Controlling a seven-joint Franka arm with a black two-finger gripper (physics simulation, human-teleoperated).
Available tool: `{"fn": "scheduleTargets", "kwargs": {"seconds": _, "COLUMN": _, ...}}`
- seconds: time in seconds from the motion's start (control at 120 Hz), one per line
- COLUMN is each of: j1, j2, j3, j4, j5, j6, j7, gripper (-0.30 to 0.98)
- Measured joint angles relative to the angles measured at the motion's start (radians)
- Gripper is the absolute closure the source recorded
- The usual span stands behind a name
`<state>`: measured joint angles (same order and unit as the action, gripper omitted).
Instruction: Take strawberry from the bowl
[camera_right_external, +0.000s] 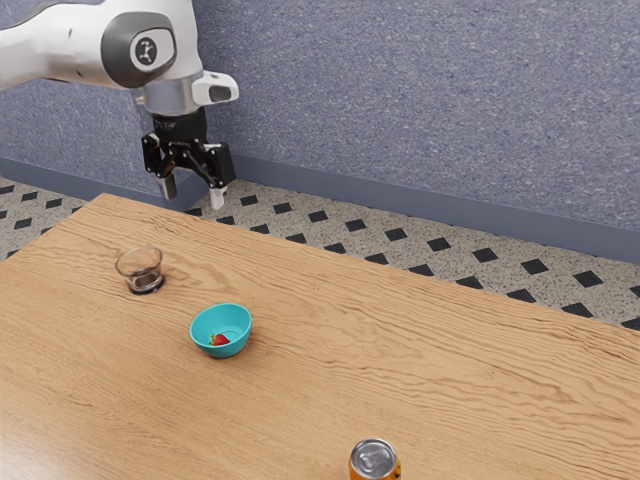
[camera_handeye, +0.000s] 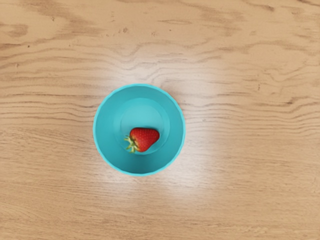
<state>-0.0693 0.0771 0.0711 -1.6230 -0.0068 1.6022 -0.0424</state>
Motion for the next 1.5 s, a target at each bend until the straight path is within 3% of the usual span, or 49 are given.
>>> {"fn": "scheduleTargets", "kwargs": {"seconds": 0.217, "j1": -0.002, "j2": 0.006, "j3": 0.001, "j4": -0.108, "j5": -0.033, "j6": 0.042, "j7": 0.058, "gripper": 0.01}}
{"fn": "scheduleTargets", "kwargs": {"seconds": 0.383, "j1": 0.005, "j2": 0.064, "j3": 0.042, "j4": -0.131, "j5": -0.059, "j6": 0.122, "j7": 0.397, "gripper": 0.02}}
{"fn": "scheduleTargets", "kwargs": {"seconds": 0.617, "j1": 0.003, "j2": 0.130, "j3": -0.021, "j4": -0.262, "j5": 0.027, "j6": 0.241, "j7": 0.874, "gripper": 0.13}}
{"fn": "scheduleTargets", "kwargs": {"seconds": 0.883, "j1": 0.056, "j2": 0.214, "j3": -0.036, "j4": -0.278, "j5": 0.069, "j6": 0.377, "j7": 1.242, "gripper": 0.31}}
{"fn": "scheduleTargets", "kwargs": {"seconds": 1.025, "j1": 0.104, "j2": 0.234, "j3": -0.043, "j4": -0.315, "j5": 0.069, "j6": 0.439, "j7": 1.382, "gripper": 0.35}}
{"fn": "scheduleTargets", "kwargs": {"seconds": 1.5, "j1": 0.107, "j2": 0.320, "j3": -0.061, "j4": -0.310, "j5": 0.011, "j6": 0.508, "j7": 1.666, "gripper": 0.38}}
